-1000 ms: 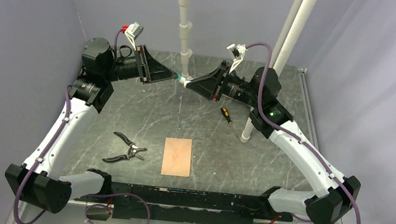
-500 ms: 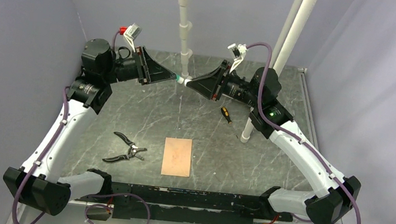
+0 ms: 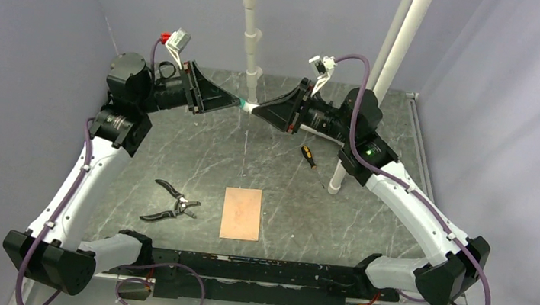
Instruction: Place the letter into the envelope and seal it
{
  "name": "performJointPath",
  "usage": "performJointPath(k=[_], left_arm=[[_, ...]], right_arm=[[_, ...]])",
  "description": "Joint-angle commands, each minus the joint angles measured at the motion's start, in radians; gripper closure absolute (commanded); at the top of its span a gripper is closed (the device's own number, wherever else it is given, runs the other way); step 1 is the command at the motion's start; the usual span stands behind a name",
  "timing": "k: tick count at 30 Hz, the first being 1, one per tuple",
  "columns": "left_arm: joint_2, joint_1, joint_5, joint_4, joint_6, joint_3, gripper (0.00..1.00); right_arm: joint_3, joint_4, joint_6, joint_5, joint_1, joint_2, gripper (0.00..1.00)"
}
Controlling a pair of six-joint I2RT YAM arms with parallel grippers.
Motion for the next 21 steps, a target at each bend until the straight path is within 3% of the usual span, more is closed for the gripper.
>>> performJointPath(k=[1,7,13,21], left_arm=[[-0.029,0.002,0.028,0.079,-0.033,-0.007,0.97],[-0.028,0.002,0.044,0.148,-0.088,-0.01,0.98],[-0.024,0.002,0.057,0.213,-0.19,0.028,0.97],[-0.055,0.002,-0.007,0.394,-0.313,-0.022,0.98]], right_arm=[[0.049,0.056,-0.012,-0.017,0.01,-0.002,0.96],[0.034,0.096,0.016,-0.026,0.023,-0.001,0.96],[0.021,0.242,0.143,-0.009,0.042,0.01,0.99],[0.047,0.348,0.233,0.018,0.074,0.028,1.0]])
